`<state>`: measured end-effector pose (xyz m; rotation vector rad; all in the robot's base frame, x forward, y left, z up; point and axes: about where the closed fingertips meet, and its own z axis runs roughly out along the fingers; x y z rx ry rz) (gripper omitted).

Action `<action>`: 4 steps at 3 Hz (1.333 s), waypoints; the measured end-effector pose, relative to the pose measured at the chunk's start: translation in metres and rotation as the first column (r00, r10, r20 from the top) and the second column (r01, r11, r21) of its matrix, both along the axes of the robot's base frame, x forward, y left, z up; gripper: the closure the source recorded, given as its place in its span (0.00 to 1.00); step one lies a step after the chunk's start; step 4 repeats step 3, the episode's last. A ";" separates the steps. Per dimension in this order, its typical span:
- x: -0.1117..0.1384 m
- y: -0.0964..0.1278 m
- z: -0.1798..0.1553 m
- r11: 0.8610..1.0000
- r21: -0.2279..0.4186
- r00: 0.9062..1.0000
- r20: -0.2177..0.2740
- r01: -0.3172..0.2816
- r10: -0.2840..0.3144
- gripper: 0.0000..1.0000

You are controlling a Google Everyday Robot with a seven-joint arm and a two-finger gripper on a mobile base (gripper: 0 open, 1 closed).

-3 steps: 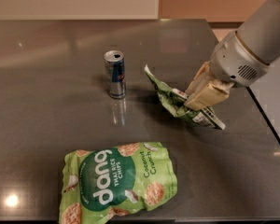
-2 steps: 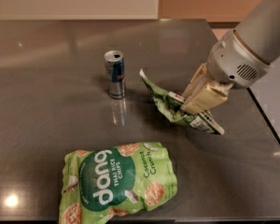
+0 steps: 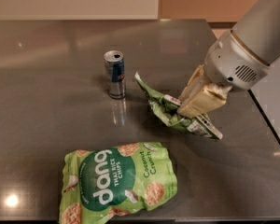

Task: Move green jalapeno chip bag near green rice chip bag

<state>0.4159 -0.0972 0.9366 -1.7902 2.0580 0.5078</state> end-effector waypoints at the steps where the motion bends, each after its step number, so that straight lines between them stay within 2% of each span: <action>1: 0.001 0.001 0.000 1.000 0.001 1.000 0.004 -0.001 0.001 0.14; 2: 0.002 0.003 0.000 1.000 0.002 1.000 0.007 -0.001 0.001 0.00; 4: 0.002 0.003 0.000 1.000 0.002 1.000 0.007 -0.001 0.001 0.00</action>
Offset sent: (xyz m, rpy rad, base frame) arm 0.0009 0.0013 -0.0001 0.0008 -0.0034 0.0005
